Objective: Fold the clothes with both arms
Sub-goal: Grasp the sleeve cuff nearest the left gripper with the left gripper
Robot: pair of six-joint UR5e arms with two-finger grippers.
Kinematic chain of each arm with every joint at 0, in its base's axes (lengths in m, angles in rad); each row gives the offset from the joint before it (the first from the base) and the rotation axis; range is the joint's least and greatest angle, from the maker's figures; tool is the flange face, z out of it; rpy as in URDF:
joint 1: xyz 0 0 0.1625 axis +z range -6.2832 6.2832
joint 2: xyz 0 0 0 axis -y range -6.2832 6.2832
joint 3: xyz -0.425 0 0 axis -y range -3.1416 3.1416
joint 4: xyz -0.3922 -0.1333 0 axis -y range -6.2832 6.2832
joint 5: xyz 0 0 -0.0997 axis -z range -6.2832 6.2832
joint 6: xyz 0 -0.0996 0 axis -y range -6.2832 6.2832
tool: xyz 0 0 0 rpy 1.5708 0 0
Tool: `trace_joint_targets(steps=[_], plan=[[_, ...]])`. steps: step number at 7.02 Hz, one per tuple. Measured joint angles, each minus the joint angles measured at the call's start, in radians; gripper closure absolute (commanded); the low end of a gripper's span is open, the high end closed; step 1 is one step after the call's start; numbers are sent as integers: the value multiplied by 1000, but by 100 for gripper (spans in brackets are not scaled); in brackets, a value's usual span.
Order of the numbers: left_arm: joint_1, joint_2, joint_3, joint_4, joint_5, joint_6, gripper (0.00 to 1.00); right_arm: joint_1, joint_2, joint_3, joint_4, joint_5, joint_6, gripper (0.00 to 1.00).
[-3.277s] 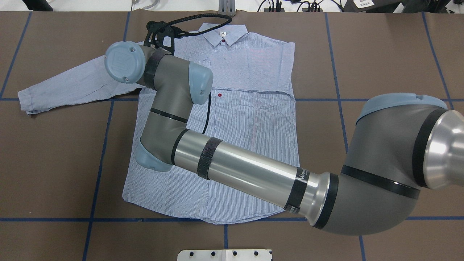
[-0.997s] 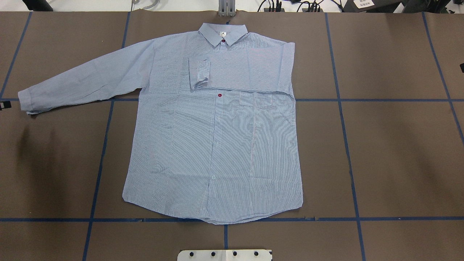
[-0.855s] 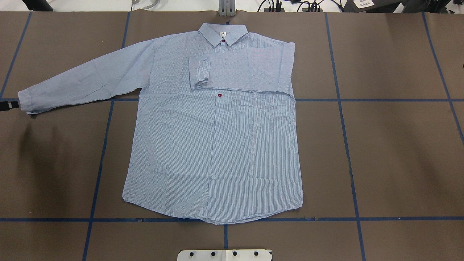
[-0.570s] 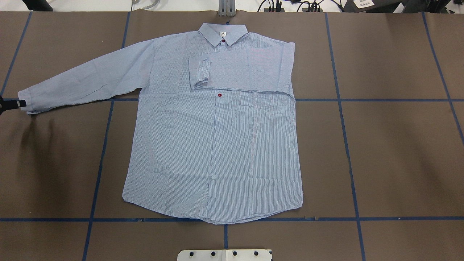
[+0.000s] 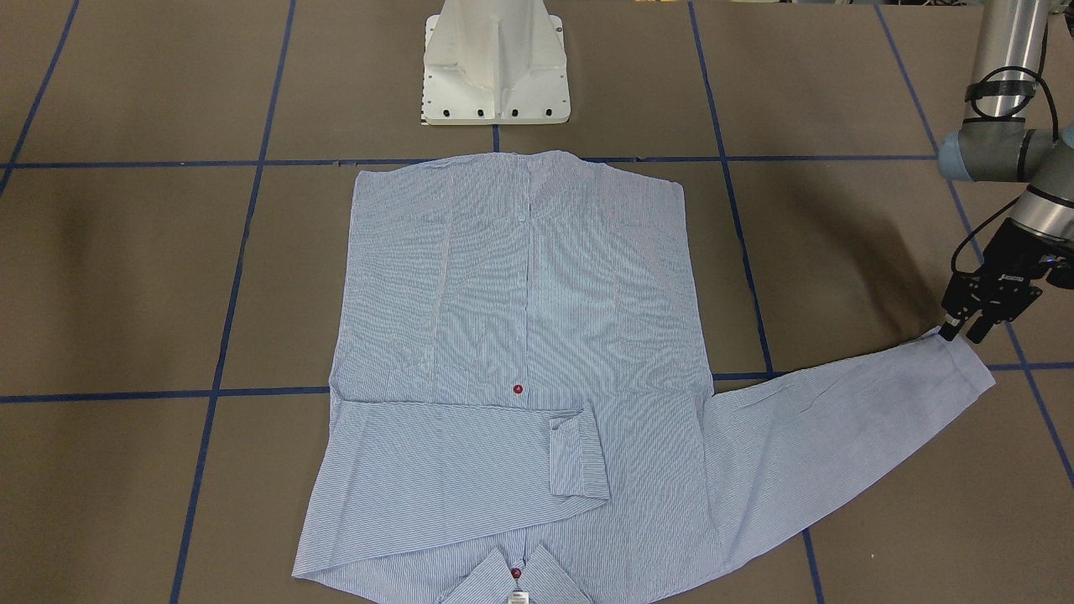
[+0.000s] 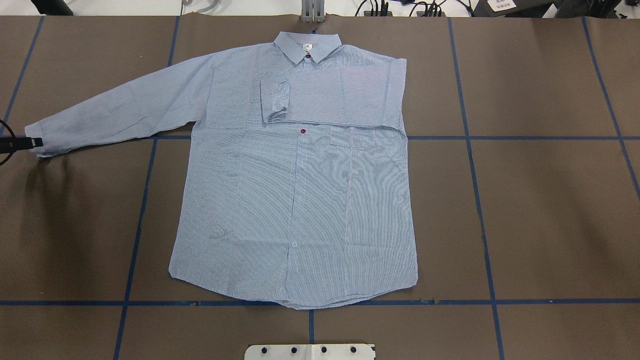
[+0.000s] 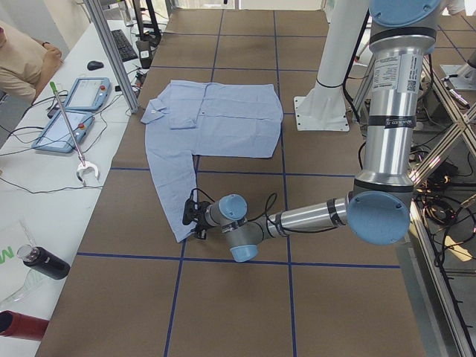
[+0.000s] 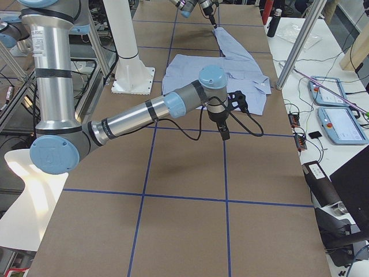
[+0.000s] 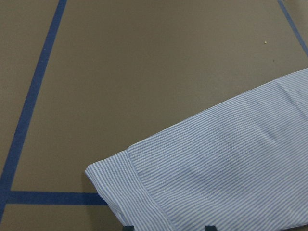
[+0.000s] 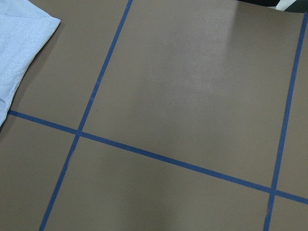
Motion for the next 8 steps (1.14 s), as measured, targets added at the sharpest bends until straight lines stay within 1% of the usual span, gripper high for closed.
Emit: trace_joint_targets(steps=[1,2,3,6,7,8], plan=[[11,0,9,-6,10,1,44,0,-1,0,0,-1,0,0],[22,-1,15,-13,30,1,67,0,-2,0,0,-2,0,0],[31,0,17,-18,45,1,100,0,-3,0,0,-3,0,0],[34,3,10,-44,49,1,100,0,-7,6,1,-1,4,0],[33,7,-13,-52,28,1,100,1,-7,7,2,0,6,0],[28,13,-66,-38,-23,0,100,1,-8,7,2,0,7,0]])
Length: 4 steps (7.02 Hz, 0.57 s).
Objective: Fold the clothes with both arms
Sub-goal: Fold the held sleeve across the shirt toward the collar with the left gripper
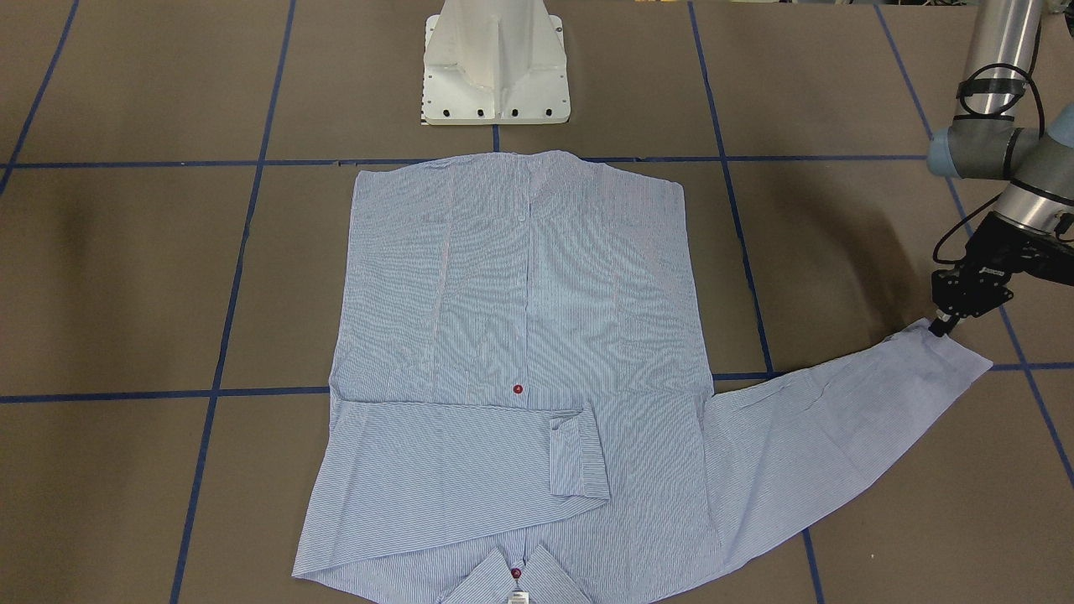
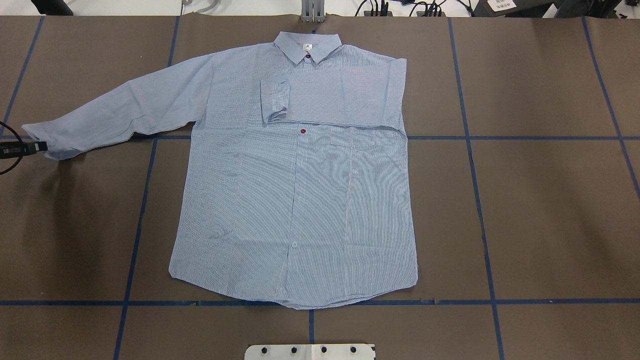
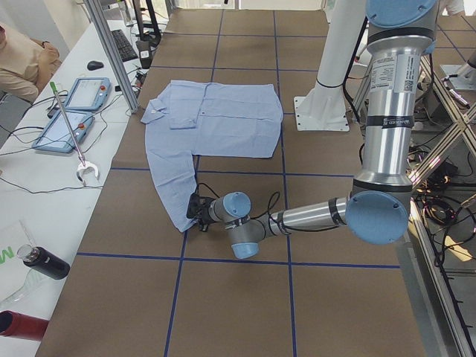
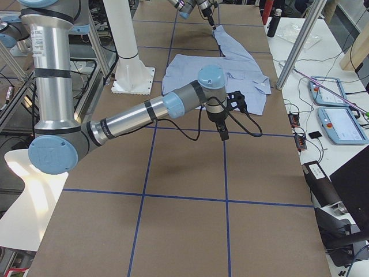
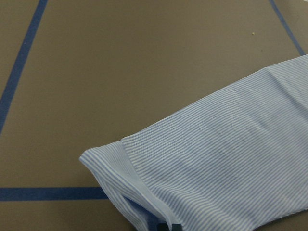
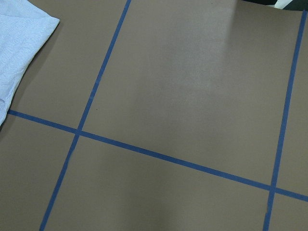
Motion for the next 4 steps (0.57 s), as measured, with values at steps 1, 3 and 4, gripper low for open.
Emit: trace_joint_targets(steps=[1,3,4], plan=[[-5,-4,-62,52,-36,-2,100,0,0,-1,0,0,2,0],[-8,-85,-211,297,-54,-9,100,-1,1,-3,0,-1,4,0],[-7,-160,-267,442,-53,-16,100,-1,1,-3,0,-2,4,0]])
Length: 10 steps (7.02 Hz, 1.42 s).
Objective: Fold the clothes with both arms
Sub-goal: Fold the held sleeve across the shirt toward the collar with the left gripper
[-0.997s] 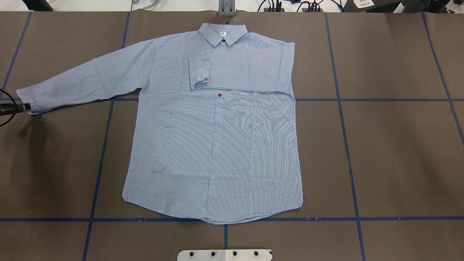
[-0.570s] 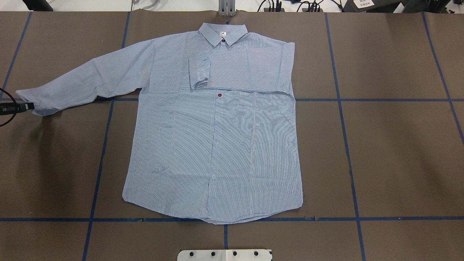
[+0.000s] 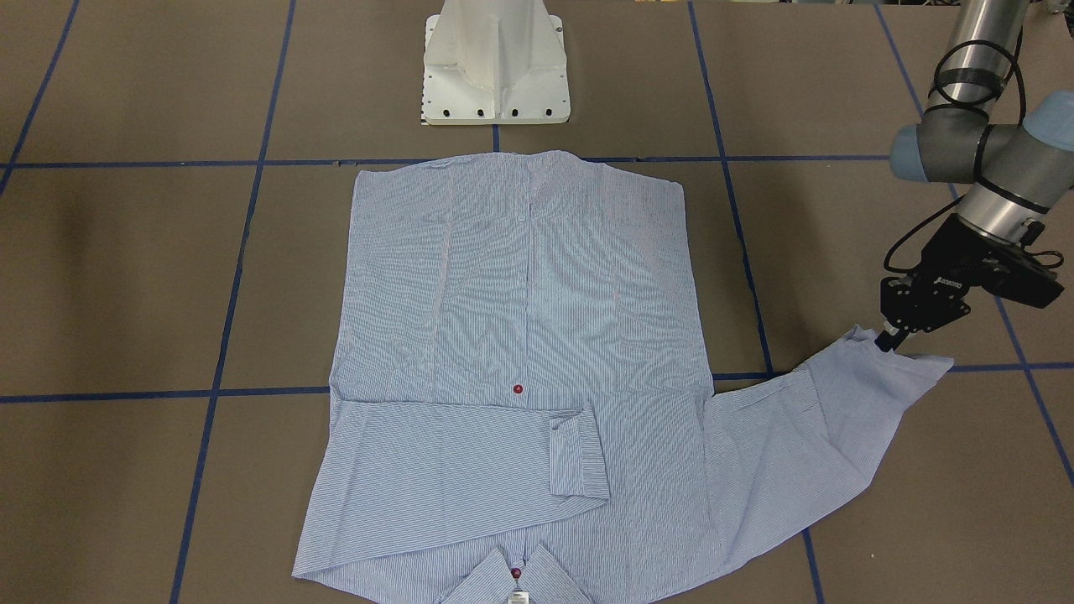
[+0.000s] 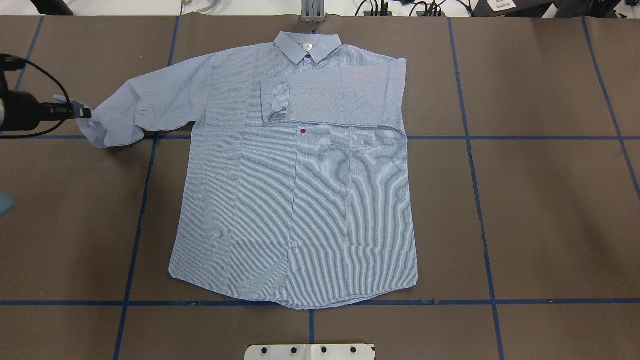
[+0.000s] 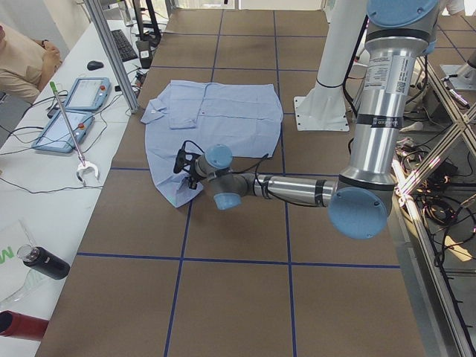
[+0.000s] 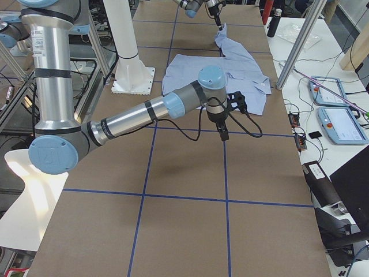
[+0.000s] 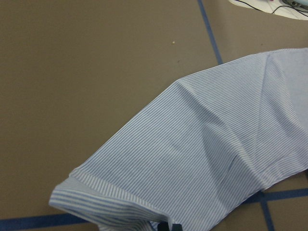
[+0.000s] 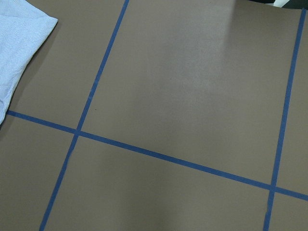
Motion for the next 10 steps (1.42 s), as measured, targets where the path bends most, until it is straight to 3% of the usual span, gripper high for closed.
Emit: trace_joint_targets(steps=[2,4,6,8,10], plan=[[55,-201,-39,275,41,-33,100,0,1,0,0,0,2,0],[189,-429,-35,505,120,-125,100,-1,2,-3,0,0,2,0],[256,-619,10,588,138,-193,100,-1,2,-5,0,0,2,0],[285,-796,169,599,159,-214,100,-1,2,-5,0,0,2,0],[313,-894,290,596,205,-216,100,-1,2,-6,0,0,3,0]])
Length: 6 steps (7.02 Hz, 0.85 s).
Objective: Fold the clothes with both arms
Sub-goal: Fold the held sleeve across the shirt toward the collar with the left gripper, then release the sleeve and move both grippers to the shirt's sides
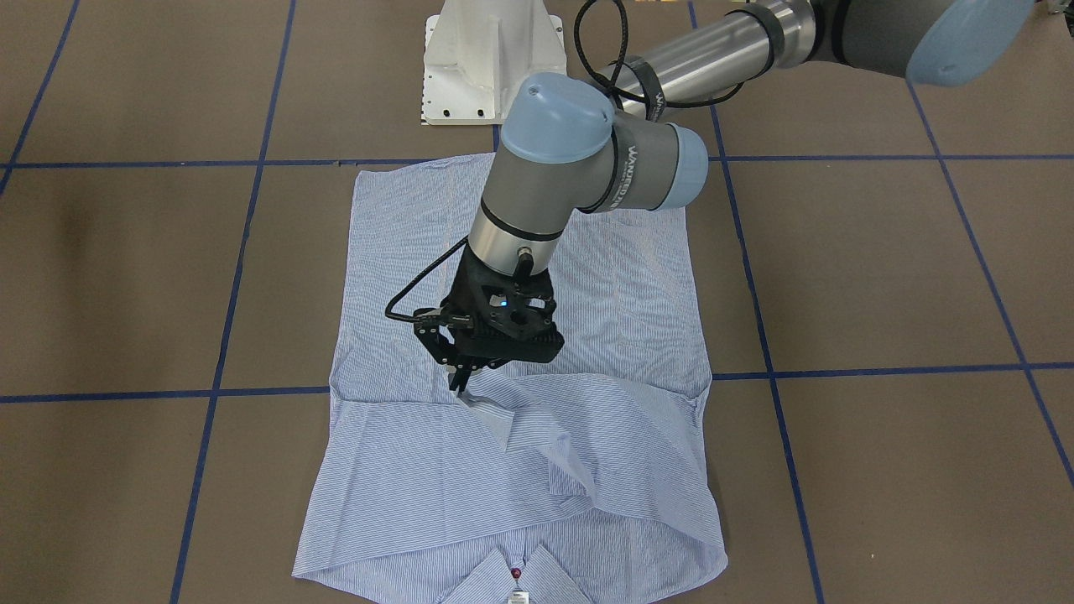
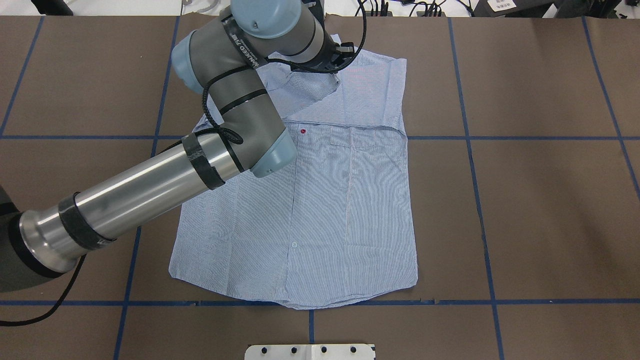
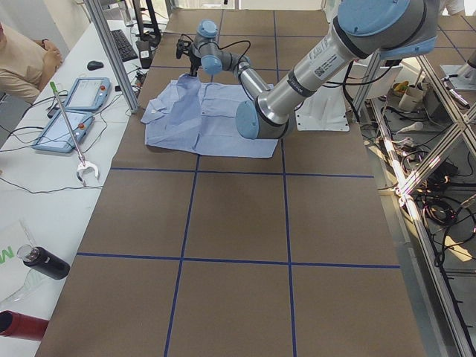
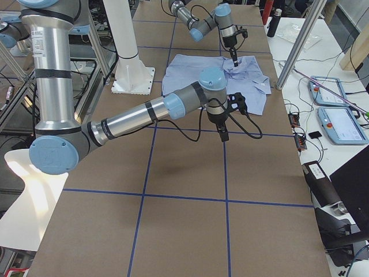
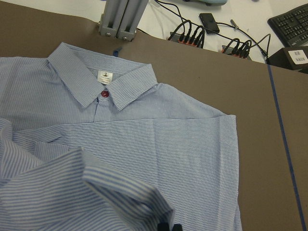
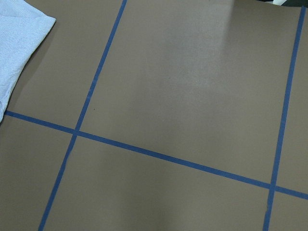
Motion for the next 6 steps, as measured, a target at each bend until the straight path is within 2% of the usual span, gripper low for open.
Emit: trace_joint_targets(steps=[1,2,3,4,5,6], plan=[[10,-21,31,-1,15,1,100,0,0,0,0,0,1,0],[26,-28,50,-2,40,4,50,0,0,0,0,0,1,0],[47,-31,68,-4,76,8,20,0,0,0,0,0,2,0],[67,-32,79,-6,97,11,16,0,1,0,-1,0,2,0],[88,-34,82,-8,108,10,1,0,1,-1,-1,0,2,0],[103,-36,82,-15,113,10,0,0,1,-1,-1,0,2,0]])
